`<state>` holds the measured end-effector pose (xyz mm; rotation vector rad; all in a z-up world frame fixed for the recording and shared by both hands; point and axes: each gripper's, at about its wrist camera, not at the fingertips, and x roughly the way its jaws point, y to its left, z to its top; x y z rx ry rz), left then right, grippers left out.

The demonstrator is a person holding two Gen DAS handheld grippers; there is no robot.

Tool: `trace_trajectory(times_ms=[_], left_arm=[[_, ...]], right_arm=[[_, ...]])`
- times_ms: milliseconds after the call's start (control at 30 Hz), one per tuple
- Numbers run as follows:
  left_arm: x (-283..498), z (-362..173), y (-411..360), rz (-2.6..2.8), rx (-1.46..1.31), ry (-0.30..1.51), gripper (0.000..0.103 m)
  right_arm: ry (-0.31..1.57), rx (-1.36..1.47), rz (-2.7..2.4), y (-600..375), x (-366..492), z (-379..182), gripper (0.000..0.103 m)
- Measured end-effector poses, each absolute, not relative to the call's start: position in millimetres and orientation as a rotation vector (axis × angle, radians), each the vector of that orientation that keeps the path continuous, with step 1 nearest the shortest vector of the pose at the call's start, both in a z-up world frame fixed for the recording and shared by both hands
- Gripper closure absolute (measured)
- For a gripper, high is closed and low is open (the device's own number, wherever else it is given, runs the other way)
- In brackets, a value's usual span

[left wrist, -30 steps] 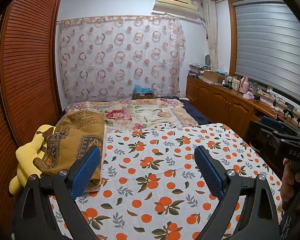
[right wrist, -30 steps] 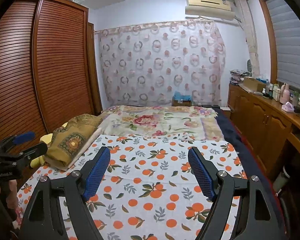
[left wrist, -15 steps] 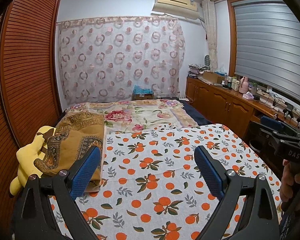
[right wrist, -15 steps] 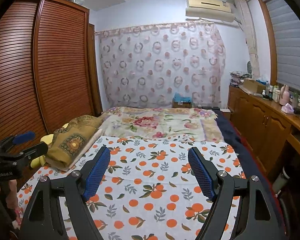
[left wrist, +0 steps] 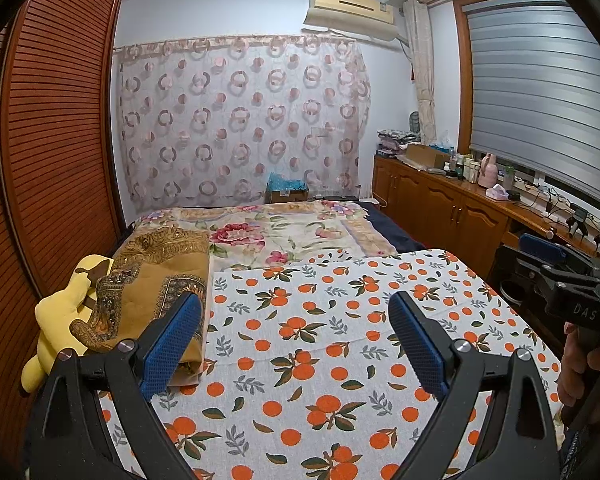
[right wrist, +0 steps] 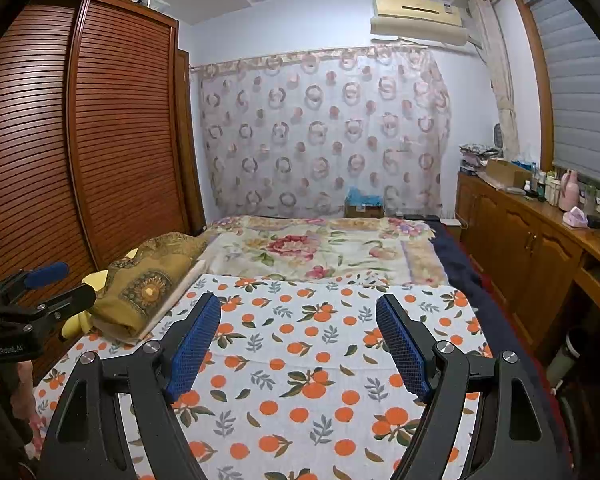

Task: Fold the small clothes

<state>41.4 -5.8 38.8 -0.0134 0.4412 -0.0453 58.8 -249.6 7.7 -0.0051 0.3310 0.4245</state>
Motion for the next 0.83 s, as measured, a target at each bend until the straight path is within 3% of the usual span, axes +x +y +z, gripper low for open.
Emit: trace_trajectory(times_ms=[833], left_arm=[[40.5, 39.8, -6.6, -0.049, -0.014, 0.438, 0.008]], right_arm=[[0.325, -0.009, 0.430, -252.4, 60.3, 7.0, 0.021]])
